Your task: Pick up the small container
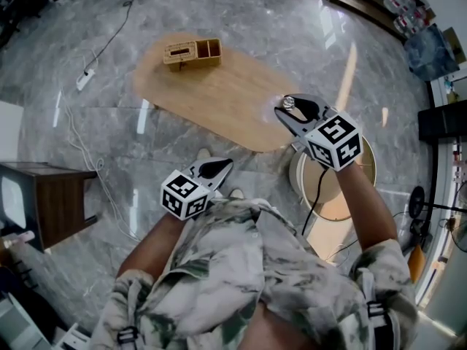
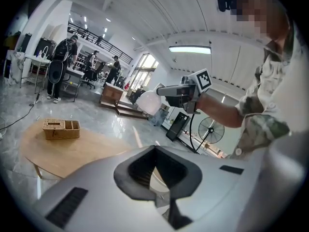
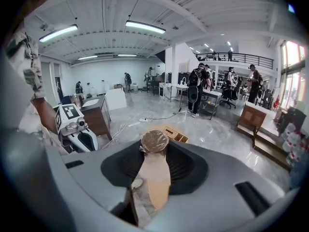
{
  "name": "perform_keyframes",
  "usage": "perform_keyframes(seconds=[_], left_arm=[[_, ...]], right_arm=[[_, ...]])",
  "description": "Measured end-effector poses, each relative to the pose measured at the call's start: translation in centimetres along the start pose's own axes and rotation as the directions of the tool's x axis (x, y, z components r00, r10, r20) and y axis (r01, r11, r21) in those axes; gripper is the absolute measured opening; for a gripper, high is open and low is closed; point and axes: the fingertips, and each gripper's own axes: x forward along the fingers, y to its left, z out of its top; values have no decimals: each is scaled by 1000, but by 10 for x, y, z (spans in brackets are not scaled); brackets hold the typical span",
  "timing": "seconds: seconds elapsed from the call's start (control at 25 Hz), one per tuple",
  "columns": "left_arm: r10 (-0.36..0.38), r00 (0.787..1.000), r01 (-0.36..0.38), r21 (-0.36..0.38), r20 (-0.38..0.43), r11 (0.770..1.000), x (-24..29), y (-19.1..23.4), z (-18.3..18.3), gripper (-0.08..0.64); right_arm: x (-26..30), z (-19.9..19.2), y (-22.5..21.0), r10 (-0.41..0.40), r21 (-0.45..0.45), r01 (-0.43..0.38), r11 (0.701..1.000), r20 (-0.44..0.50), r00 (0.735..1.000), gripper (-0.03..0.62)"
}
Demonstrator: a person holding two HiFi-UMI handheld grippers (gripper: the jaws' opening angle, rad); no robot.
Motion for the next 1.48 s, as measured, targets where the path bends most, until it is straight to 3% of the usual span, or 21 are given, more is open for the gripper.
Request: perform_keyframes(seconds=[1.48], left_arm=[[32,999,-32,-20,-9,999,13,10,2,21]], right_arm=[[13,-27,-18,11,9,-11,1000,-24,1000,158]])
